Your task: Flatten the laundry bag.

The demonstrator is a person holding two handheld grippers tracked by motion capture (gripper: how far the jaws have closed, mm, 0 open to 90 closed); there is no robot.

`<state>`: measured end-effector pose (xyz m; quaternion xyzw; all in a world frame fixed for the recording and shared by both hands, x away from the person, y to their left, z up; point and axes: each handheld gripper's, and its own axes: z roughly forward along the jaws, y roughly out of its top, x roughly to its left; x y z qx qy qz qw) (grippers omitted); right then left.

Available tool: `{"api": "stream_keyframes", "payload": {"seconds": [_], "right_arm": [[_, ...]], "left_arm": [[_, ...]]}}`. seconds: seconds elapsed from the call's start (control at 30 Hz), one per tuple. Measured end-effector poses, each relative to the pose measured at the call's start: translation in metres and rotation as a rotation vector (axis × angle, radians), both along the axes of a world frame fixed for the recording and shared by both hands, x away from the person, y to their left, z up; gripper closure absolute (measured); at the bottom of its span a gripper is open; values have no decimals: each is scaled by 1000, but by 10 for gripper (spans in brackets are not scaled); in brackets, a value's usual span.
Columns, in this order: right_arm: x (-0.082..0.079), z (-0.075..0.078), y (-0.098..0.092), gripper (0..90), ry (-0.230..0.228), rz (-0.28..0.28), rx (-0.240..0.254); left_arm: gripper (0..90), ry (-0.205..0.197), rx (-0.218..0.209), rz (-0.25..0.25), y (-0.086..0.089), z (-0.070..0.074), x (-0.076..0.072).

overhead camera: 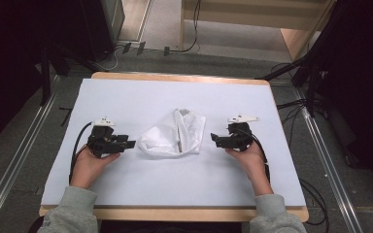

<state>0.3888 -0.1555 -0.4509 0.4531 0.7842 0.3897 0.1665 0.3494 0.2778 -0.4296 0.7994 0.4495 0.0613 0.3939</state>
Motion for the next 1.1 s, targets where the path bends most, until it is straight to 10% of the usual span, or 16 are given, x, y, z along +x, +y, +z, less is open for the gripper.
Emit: {"api": "stream_keyframes", "payload": {"seconds": [0.37, 1.1], "right_arm": [[1, -2, 9, 319, 35, 86, 25], [-16, 7, 12, 548, 81, 157, 60]], "left_arm": [[430, 52, 16, -2, 3, 2, 4], [396, 26, 34, -82, -15, 13, 4]]}}
